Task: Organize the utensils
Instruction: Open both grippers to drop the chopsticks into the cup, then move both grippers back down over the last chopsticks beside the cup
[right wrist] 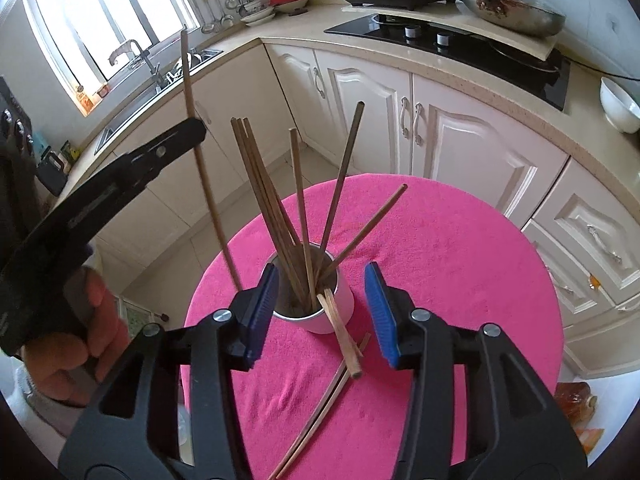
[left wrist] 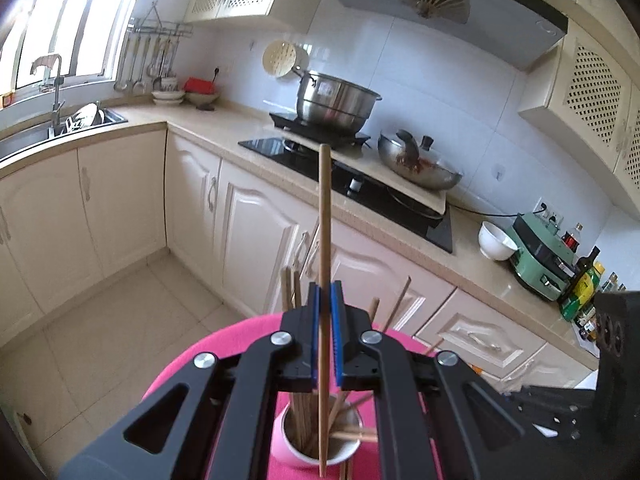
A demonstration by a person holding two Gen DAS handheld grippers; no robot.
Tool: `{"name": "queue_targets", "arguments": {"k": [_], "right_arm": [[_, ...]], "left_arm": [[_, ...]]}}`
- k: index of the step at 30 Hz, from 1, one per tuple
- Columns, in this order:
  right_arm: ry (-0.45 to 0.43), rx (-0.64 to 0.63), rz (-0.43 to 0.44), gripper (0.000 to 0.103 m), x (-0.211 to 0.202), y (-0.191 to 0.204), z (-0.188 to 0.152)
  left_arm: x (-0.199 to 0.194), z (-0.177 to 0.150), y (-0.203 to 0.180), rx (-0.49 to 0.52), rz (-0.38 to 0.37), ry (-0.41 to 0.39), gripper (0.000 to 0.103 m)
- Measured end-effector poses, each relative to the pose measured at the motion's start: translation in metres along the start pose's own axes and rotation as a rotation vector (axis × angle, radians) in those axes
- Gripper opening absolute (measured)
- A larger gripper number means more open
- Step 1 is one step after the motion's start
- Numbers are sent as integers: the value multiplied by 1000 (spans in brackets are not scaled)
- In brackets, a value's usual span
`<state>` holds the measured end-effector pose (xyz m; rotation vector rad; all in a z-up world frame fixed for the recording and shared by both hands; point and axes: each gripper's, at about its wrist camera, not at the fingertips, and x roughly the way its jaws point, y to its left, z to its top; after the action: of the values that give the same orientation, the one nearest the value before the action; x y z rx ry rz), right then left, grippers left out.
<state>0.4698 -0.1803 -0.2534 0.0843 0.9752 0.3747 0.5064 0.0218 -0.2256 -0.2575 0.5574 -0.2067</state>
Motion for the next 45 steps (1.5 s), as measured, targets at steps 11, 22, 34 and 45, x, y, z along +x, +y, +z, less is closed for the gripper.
{"name": "queue_targets", "arguments": {"k": [11,22,34,45], "right_arm": [[-4,19,12,45,6,-9,3],[6,20,16,45,12,-10,2],[7,12,2,46,7,-4,-5],[4,8,-9,47,-1,-4,-14]], "left_arm": [[34,-12,-10,36,29,-21,6],[38,-43,3,21,58,74,6],[24,-61,-1,36,66,151,6],[5,-68,-6,41,96,179,24]]}}
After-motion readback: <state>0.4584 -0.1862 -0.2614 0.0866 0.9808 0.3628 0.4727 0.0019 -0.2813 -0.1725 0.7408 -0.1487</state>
